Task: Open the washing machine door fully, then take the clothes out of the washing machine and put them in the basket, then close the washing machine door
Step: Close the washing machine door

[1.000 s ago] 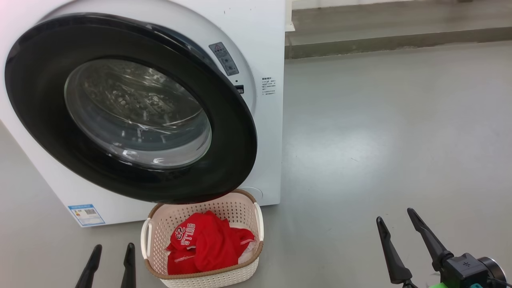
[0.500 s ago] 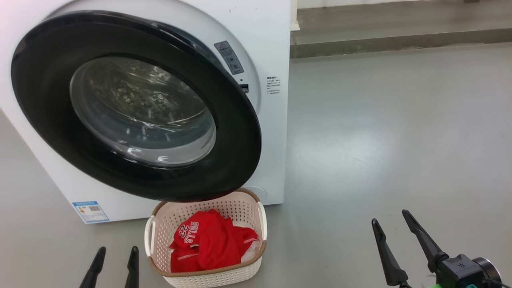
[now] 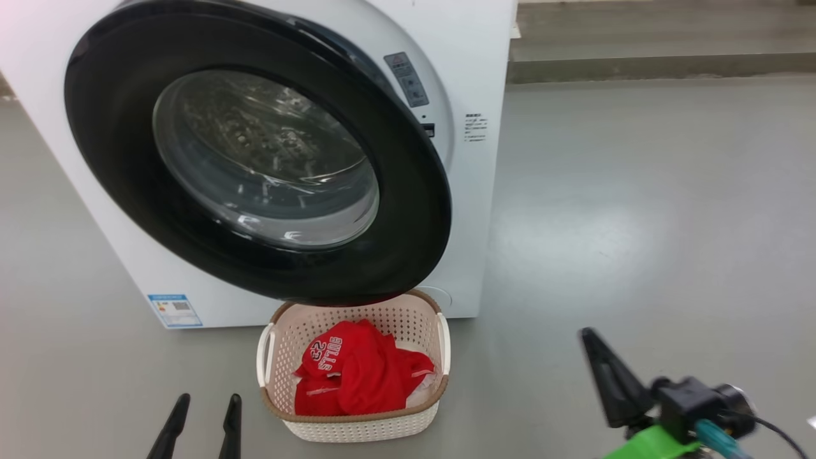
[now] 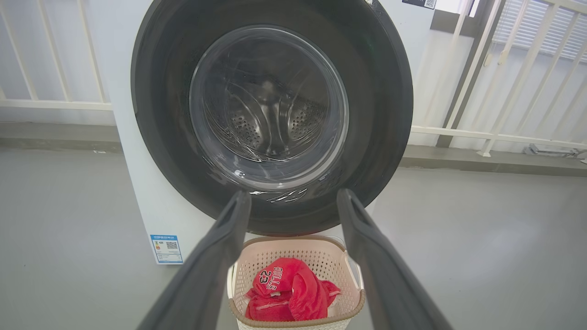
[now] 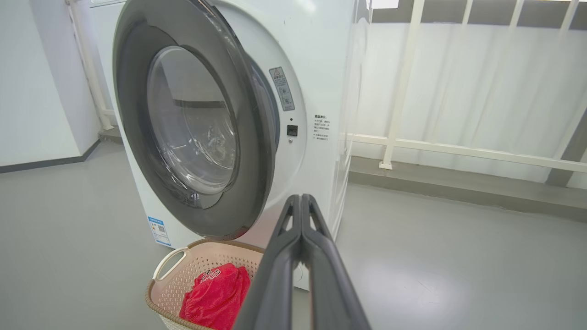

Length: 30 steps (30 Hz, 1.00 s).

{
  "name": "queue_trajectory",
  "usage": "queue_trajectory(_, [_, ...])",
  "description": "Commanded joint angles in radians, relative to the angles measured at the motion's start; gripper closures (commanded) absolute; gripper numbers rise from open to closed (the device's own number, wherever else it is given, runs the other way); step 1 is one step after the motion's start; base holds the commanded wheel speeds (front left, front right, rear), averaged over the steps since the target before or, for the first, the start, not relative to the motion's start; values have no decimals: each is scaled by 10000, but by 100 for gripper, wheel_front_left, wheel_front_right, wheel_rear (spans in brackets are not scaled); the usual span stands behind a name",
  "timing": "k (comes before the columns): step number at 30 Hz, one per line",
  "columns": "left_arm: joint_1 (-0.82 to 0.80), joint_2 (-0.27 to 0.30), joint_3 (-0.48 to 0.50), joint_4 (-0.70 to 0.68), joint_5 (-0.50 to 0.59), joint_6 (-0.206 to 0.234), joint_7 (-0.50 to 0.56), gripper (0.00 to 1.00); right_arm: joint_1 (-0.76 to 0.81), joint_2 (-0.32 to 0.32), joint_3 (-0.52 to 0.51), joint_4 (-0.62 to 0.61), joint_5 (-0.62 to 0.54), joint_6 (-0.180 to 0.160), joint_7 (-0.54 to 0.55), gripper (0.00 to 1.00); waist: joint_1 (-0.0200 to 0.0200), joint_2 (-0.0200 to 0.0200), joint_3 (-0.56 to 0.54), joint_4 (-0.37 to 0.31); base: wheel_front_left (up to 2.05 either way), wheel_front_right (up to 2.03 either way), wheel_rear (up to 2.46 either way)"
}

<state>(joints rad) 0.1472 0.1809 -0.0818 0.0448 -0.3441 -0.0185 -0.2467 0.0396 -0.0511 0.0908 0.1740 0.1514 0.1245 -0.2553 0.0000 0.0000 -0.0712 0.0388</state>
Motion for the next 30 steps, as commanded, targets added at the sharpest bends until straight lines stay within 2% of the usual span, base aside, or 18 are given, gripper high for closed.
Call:
queue_trajectory(1, [-388,113,288,-296,1,-13,-5,0,-735,-146,638,190,84,62,-65,100,0,0,89,156,0,0,0])
queue_trajectory(13, [-749,-19,-119,-460,-60,-59,253,0,-3496,-559,2542,2447,869,62,234,100,0,0,610,995,0,0,0])
queue_trajectory(30, [-1708,-164,-505,-346,-70,-234,151,0,-6422,-242,2736,4205,968,62,-10,100,0,0,1913,2090,0,0,0])
